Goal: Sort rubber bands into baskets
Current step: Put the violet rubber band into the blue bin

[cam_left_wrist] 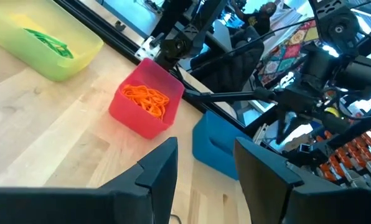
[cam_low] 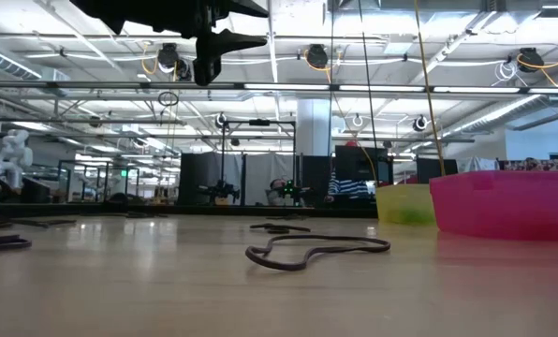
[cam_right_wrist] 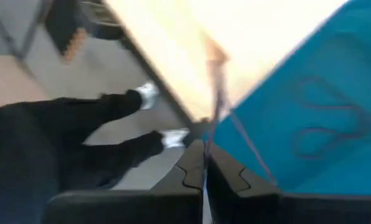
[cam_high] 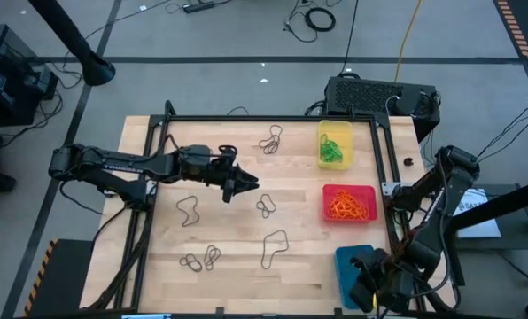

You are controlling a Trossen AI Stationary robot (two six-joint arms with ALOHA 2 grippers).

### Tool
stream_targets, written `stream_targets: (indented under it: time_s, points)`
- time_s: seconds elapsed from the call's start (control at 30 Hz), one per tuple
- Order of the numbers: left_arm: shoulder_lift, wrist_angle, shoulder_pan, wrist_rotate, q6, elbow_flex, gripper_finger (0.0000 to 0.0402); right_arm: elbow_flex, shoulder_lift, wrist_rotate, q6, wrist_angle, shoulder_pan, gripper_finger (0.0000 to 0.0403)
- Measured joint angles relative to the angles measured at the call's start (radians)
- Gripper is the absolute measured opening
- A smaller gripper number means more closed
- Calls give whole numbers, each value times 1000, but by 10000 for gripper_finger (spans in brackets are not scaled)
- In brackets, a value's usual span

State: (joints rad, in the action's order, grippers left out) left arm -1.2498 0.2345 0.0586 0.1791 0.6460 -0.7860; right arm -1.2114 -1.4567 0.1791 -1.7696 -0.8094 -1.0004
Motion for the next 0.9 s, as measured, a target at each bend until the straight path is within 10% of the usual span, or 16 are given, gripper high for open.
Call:
stream_targets:
  time_s: [0.9]
  points:
    - [0, -3, -3, 4, 14, 0, 162, 0, 0, -54, -295, -292, 0, 19]
